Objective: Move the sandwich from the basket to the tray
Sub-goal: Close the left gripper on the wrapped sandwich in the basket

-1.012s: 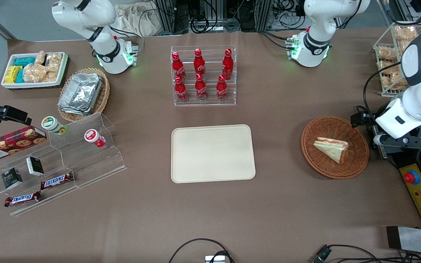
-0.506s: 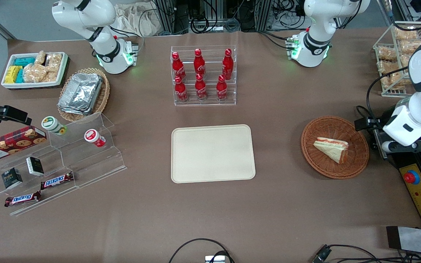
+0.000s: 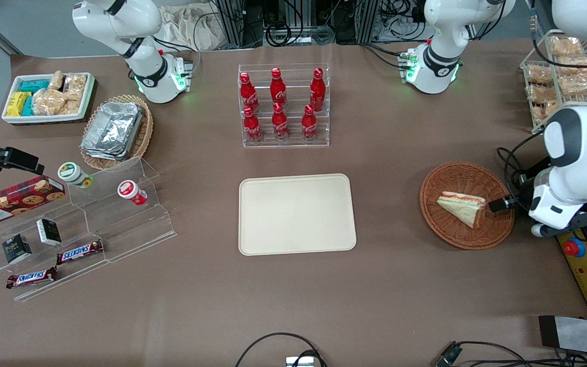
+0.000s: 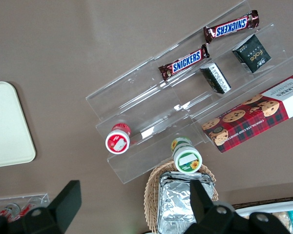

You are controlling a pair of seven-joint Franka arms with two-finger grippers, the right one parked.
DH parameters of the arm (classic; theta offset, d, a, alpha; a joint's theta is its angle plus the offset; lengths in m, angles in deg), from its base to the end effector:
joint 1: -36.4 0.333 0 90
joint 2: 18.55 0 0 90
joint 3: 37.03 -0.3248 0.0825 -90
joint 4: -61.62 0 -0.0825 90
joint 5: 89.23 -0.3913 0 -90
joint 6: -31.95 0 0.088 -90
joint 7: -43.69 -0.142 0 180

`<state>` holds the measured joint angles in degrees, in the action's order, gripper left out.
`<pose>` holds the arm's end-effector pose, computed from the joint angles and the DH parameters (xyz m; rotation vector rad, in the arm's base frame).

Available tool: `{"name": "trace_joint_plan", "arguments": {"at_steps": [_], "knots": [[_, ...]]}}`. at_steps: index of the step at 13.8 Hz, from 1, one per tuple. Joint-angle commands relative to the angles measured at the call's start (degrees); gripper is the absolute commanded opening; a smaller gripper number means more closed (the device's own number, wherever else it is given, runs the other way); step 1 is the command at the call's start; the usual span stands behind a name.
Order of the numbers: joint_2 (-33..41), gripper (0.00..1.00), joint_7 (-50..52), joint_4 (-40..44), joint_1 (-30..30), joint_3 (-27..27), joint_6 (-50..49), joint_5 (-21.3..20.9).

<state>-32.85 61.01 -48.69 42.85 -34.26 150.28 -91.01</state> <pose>0.5996 0.0419 0.3224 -3.0620 -0.5432 0.1661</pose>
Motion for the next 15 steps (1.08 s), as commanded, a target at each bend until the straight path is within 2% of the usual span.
{"name": "trace_joint_plan", "arguments": {"at_steps": [1,4,13,14,15], "knots": [[1.38,1.0,8.14,-7.18,0.15,0.4,8.55,0.63],[1.03,1.0,10.53,-12.46,0.24,0.4,15.43,0.72],[-2.4,0.99,11.15,-14.23,0.24,0.4,15.61,2.56],[-2.75,0.92,11.07,-13.88,0.15,0.4,15.44,2.48],[-3.19,0.58,10.89,-12.92,0.06,0.49,15.09,2.39]]}}
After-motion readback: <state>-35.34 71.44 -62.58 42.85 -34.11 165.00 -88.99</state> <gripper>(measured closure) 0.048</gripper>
